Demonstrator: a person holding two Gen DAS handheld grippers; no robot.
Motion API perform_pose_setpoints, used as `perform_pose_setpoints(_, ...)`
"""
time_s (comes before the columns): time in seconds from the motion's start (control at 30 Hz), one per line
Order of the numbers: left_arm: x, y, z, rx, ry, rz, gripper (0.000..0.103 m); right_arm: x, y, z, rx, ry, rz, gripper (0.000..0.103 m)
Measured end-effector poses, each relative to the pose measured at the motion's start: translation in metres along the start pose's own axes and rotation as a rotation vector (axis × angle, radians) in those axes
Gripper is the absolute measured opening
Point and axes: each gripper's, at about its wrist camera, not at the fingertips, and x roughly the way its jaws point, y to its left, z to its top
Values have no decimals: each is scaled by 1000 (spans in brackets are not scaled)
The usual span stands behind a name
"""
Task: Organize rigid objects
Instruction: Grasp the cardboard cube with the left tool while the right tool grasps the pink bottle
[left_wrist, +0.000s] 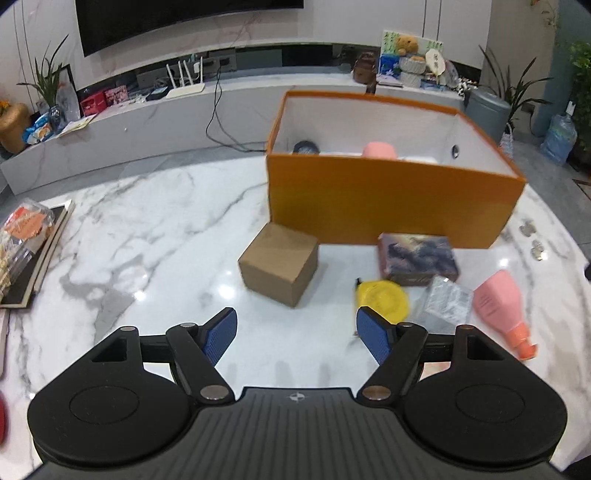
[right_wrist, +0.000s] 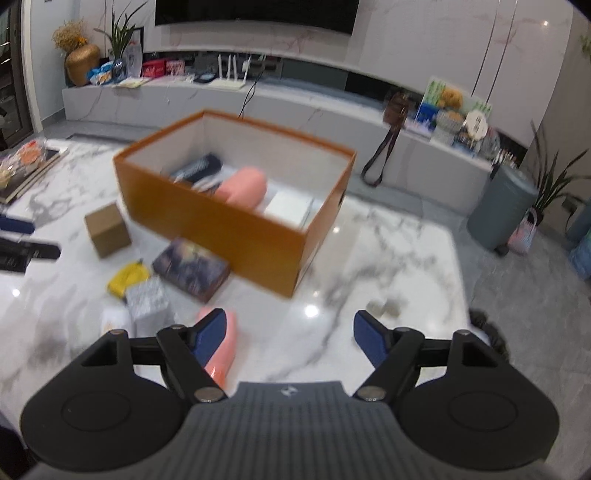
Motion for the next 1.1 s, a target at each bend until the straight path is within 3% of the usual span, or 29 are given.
perform_pose_setpoints(0.3,38,18,-4,-3,15,-3,87,36,34,-20,-43,68,65,79)
perform_pose_setpoints(0.83,85,21,8,27,-1,-29,87,93,43,-36,36,139,120,80)
perform_pose_setpoints(1.1,99,31,10,4,-5,-70,88,113,32,-39,109,112,134,80)
